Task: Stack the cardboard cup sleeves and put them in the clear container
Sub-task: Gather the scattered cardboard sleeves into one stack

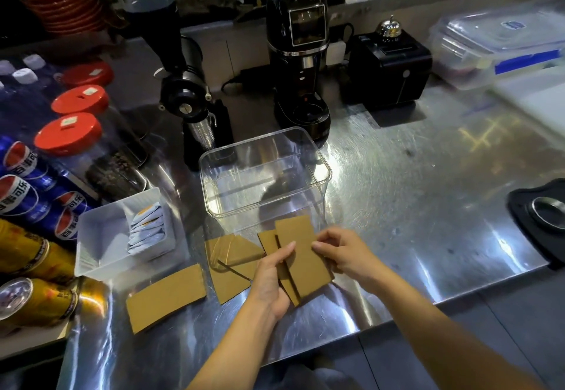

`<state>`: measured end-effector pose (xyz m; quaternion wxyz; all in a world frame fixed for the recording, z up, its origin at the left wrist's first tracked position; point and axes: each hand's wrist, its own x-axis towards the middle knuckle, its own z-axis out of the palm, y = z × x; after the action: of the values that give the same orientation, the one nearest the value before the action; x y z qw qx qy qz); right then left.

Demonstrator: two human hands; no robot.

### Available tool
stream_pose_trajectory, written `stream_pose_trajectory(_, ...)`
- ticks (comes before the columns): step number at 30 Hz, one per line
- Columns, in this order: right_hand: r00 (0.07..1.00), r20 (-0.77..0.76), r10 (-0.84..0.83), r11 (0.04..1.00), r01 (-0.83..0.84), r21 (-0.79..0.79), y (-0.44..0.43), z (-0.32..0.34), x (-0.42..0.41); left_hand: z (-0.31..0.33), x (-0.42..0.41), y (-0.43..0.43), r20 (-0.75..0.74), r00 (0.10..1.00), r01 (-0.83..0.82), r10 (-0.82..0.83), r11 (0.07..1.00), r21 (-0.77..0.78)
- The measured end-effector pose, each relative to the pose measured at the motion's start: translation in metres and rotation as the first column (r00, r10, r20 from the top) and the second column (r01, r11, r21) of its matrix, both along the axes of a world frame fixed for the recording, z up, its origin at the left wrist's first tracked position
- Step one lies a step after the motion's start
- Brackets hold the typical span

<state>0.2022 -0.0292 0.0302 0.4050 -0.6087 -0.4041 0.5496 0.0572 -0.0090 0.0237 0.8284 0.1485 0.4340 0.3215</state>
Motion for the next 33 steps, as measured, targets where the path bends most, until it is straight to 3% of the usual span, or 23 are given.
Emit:
stream_pose_trajectory(3, 0.998, 0.009, 0.068, 0.998, -0.068, 0.009, 0.003, -0.003, -0.01, -0.002, -0.002, 0.0, 0.043, 0.999, -0.033, 0.032, 0.999, 0.011)
stream_pose_trajectory(7, 0.953, 0.28, 0.117, 0.991, -0.131, 0.033, 0.008, -0.012, -0.019, -0.006, -0.011, 0.001, 0.088, 0.993, -0.082, 0.084, 0.996, -0.022)
stream_pose_trajectory(15, 0.844, 0.535, -0.019, 0.997, -0.024, 0.073, 0.021, -0.024, -0.016, -0.009, -0.034, 0.003, 0.14, 0.977, -0.16, 0.161, 0.987, -0.021)
stream_pose_trajectory(25, 0.478, 0.868, 0.135, 0.99, -0.022, -0.142, 0.032, -0.034, -0.035, -0.003, -0.054, 0.006, 0.23, 0.933, -0.281, 0.277, 0.96, -0.016)
stream_pose_trajectory(30, 0.496, 0.843, 0.208, 0.974, -0.026, -0.225, 0.043, -0.033, -0.036, -0.004, -0.061, 0.004, 0.222, 0.92, -0.324, 0.323, 0.946, -0.031)
stream_pose_trajectory(33, 0.608, 0.783, 0.131, 0.99, -0.043, -0.133, 0.045, -0.036, -0.031, -0.004, -0.066, 0.005, 0.21, 0.913, -0.345, 0.35, 0.937, -0.061)
